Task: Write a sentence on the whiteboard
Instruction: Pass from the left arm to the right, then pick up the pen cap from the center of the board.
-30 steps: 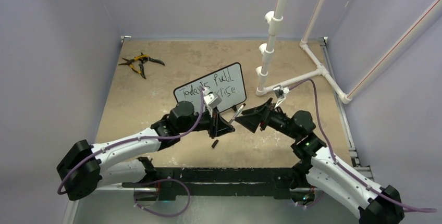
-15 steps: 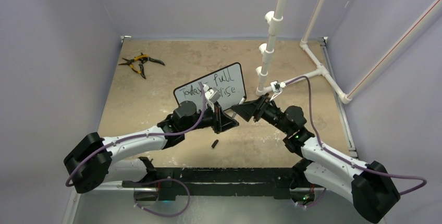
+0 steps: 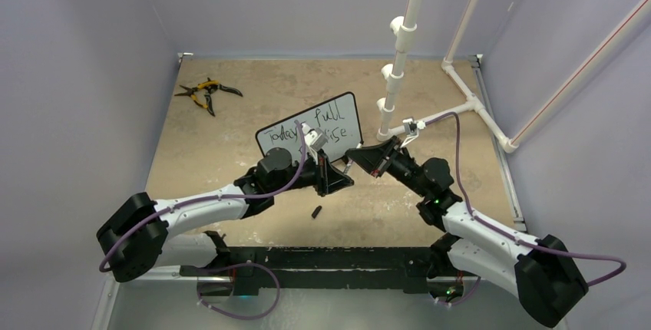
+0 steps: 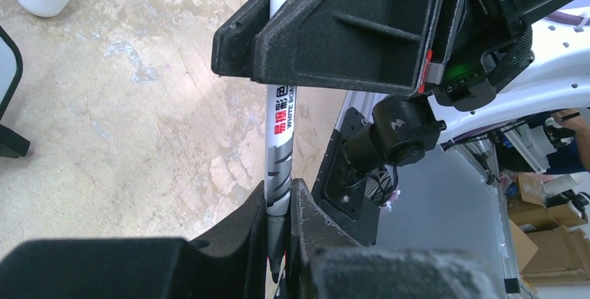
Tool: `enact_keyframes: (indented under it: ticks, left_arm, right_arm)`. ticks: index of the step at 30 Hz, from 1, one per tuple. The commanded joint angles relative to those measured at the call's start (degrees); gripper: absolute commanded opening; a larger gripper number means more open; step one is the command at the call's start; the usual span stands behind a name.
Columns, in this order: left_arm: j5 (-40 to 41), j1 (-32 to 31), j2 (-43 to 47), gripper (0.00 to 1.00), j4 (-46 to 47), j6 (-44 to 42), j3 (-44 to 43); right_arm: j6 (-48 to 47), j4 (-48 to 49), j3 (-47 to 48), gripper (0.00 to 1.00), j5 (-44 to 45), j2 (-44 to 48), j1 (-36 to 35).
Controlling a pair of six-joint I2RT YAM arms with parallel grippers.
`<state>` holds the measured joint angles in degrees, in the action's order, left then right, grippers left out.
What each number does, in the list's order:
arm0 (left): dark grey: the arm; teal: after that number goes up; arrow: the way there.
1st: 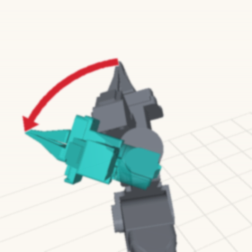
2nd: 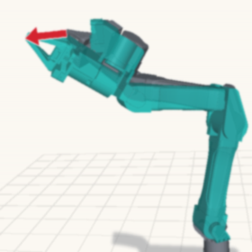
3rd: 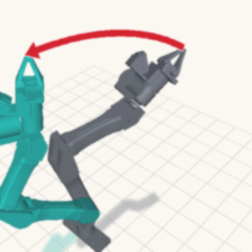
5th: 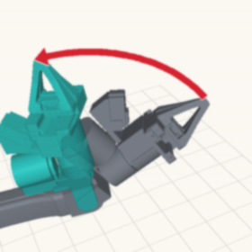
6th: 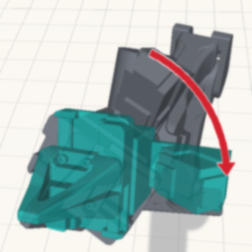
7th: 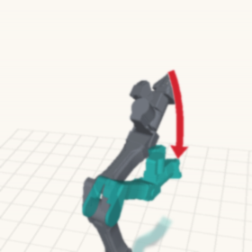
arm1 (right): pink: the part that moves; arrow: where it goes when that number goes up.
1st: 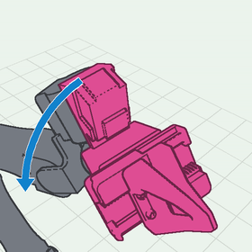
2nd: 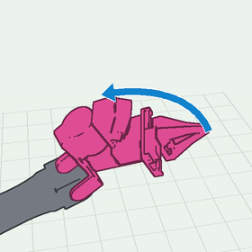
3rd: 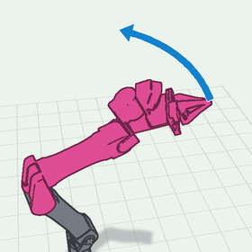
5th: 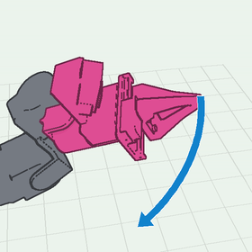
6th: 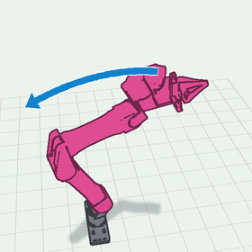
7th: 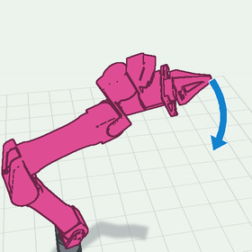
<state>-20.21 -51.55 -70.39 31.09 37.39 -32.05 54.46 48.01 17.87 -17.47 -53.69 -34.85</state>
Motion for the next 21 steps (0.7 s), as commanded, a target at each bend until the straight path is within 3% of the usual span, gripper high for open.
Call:
enact_keyframes:
  ticks: [1, 2, 6, 9, 16, 21]
  left_arm:
    - [0.5, -0.1, -0.4, 0.00, 1.9, -0.5, -2.5]
    - [0.7, 0.0, -0.4, 0.02, 1.4, -0.6, -2.7]
    - [2.1, 0.0, 0.4, 0.32, -3.0, -2.3, -3.8]
    - [5.0, -0.1, 2.5, 0.43, -8.3, -4.3, -3.6]
    - [17.7, -0.1, 7.3, 0.47, -24.3, -10.9, 0.7]
    - [22.3, -2.7, 5.2, 0.45, -29.1, -10.7, 2.8]
  right_arm:
    - [0.1, 2.7, -0.2, 0.08, 0.1, -0.3, -0.1]
    - [-0.1, 2.4, -0.2, 0.06, 0.3, -0.4, -0.2]
    - [-1.7, 0.2, 0.5, 0.03, 2.0, -0.2, -0.2]
    - [-4.2, -3.5, 1.9, 0.01, 3.6, 0.3, -0.2]
    - [-10.3, -11.9, 3.9, 0.00, 8.7, 4.1, -0.2]
    - [-12.5, -14.5, 2.6, 0.00, 11.5, 8.6, -0.1]
